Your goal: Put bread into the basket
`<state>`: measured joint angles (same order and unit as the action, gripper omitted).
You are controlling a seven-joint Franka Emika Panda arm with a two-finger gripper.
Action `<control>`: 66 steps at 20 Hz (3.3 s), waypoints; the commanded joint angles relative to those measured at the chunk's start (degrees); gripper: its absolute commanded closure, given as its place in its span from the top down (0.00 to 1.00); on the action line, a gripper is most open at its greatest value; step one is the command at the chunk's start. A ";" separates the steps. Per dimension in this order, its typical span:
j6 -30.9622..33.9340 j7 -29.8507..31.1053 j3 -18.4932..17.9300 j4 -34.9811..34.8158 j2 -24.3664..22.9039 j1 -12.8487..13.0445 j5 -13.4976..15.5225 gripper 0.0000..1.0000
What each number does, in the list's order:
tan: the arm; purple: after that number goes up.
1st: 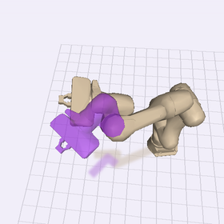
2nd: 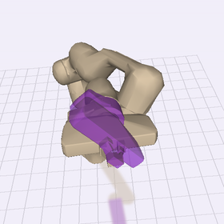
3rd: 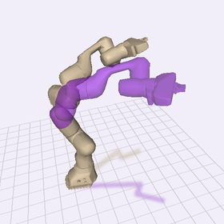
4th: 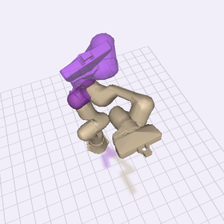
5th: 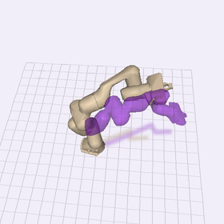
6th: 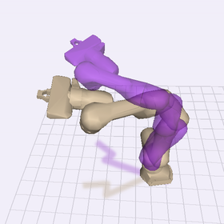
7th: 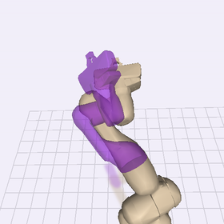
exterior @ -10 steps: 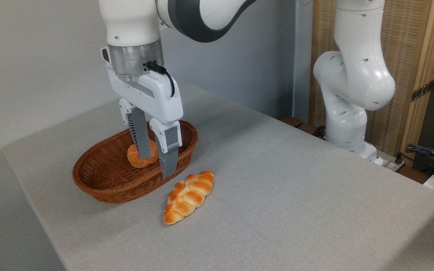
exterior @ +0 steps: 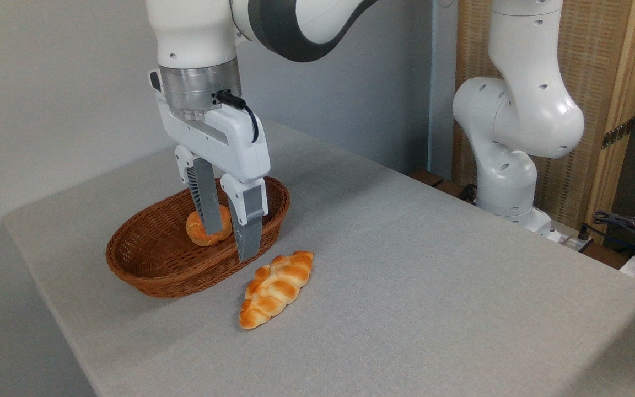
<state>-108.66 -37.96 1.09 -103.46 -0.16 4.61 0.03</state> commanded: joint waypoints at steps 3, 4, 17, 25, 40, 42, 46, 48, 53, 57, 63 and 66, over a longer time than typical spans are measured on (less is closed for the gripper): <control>1.44 -0.01 0.40 0.45 -0.46 -0.65 0.59 1.00; 1.44 -0.01 0.40 0.45 -0.46 -0.65 0.59 1.00; 2.31 -0.01 0.49 0.45 -0.46 -0.57 0.59 1.00; 5.22 -0.10 0.67 -0.25 -0.37 -0.56 2.16 1.00; -4.35 -0.54 0.40 -12.46 -0.19 -0.74 4.01 1.00; -6.54 -0.54 0.40 -13.69 -0.11 -0.65 4.80 1.00; -10.15 -0.54 0.93 -15.81 0.24 -0.48 4.90 1.00; -10.78 -0.54 0.93 -15.90 0.33 -0.39 4.90 1.00; -10.87 -0.54 1.02 -15.90 1.12 -0.30 4.90 1.00; -10.60 -0.19 0.93 -15.90 1.12 -0.39 4.98 0.91; -9.99 -0.54 0.93 -16.25 1.04 -0.39 4.90 0.27; -10.25 -0.54 0.93 -16.08 0.86 -0.48 4.90 0.25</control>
<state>-118.37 -37.96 2.05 -119.12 1.26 4.24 4.15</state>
